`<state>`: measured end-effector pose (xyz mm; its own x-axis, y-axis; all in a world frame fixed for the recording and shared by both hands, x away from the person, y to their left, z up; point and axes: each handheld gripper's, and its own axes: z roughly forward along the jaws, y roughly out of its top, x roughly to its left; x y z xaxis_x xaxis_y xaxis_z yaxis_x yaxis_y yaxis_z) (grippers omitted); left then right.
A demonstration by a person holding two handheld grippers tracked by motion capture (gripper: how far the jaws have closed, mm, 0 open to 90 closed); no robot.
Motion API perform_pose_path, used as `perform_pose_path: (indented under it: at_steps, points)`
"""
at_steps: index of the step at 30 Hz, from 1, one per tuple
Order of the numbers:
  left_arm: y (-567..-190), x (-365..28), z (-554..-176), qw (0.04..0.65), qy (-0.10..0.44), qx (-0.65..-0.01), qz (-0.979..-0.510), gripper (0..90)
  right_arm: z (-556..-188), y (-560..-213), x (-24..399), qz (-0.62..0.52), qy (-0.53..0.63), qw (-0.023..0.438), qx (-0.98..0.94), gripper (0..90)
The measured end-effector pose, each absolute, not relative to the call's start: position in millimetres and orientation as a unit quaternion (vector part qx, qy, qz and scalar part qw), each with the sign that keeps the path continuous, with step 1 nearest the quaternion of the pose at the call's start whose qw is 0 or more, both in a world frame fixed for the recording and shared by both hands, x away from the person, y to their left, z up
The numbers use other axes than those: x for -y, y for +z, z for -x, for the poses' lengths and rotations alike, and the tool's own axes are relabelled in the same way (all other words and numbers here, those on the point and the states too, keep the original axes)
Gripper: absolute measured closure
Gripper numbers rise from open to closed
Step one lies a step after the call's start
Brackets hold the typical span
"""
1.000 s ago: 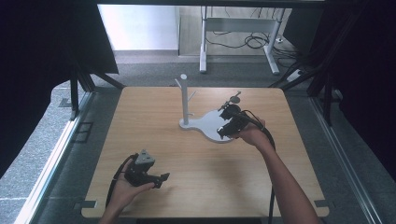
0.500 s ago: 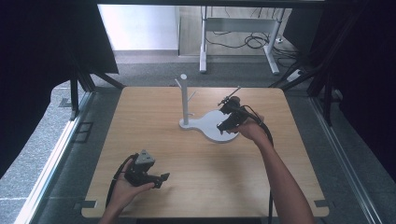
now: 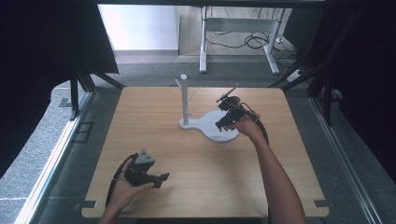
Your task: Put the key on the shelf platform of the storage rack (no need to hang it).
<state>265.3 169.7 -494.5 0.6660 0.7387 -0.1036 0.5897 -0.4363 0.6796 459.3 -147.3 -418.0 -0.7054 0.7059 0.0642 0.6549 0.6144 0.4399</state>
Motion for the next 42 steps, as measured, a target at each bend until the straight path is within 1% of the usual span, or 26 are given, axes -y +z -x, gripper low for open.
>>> perform_pose_path:
  at_steps: [10,26,42]
  points:
    - [-495,-169,-265,0.356,0.104,-0.395,-0.841,21.2,-470,-426,144,-0.39,0.221,0.052,-0.892,67.6]
    - [-494,-172,-266,0.355,0.105,-0.396,-0.84,21.3,-484,-432,137,-0.4,0.215,0.061,-0.889,67.6]
    - [-494,-173,-266,0.357,0.105,-0.398,-0.839,21.3,-495,-457,144,-0.425,0.21,0.06,-0.878,67.6]
